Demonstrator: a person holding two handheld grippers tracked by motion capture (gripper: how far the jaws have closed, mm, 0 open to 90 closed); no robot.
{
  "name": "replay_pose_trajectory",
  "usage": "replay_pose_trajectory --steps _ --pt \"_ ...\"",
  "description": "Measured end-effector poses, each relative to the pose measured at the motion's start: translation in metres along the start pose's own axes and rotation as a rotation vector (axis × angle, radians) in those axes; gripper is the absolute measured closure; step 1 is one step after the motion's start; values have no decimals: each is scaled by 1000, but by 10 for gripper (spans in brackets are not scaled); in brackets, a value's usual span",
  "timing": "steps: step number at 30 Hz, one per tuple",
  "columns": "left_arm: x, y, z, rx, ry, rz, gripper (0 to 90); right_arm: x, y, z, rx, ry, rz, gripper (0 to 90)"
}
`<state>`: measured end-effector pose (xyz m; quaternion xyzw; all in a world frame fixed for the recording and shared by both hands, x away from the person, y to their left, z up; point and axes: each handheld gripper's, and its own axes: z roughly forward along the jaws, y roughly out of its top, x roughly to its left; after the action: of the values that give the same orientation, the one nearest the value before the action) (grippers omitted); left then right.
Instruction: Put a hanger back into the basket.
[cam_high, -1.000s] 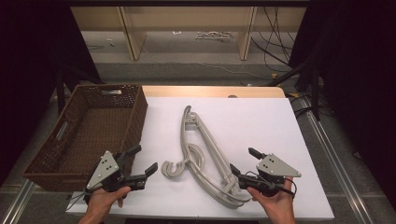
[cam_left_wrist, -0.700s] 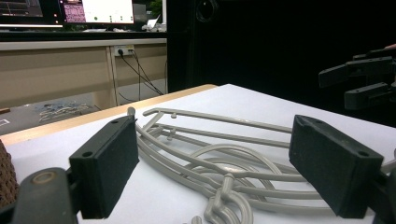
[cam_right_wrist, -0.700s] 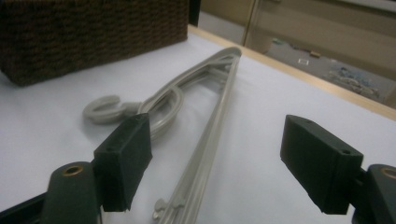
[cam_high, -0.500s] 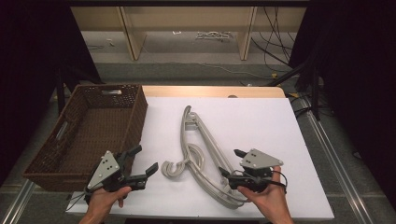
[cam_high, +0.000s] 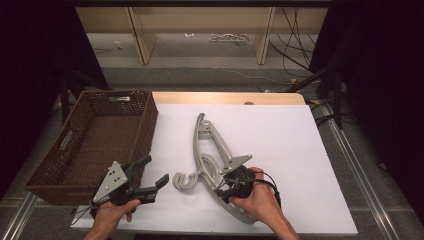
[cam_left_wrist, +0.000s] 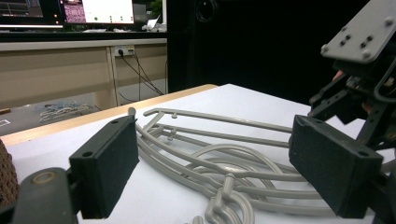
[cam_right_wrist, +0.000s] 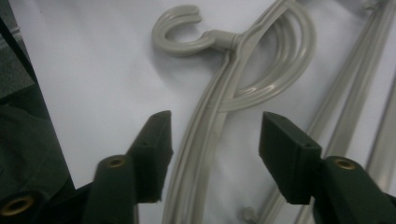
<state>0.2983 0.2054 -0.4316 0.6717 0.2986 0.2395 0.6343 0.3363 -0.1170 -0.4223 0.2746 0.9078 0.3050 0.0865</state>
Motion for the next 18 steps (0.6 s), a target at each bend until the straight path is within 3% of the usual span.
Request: replay_pose_trajectory --steps 2,4,10,12,18 --pt "0 0 0 3 -1 1 157 1 2 6 44 -13 -1 464" --pt "0 0 0 2 0 0 157 0 4 10 84 2 -9 472" --pt "0 0 0 0 -1 2 157 -7 4 20 159 -4 52 471" --pt "0 0 0 0 -1 2 158 -11 3 20 163 -24 61 469" --pt "0 0 0 1 -4 -3 158 -19 -2 20 194 -10 97 464"
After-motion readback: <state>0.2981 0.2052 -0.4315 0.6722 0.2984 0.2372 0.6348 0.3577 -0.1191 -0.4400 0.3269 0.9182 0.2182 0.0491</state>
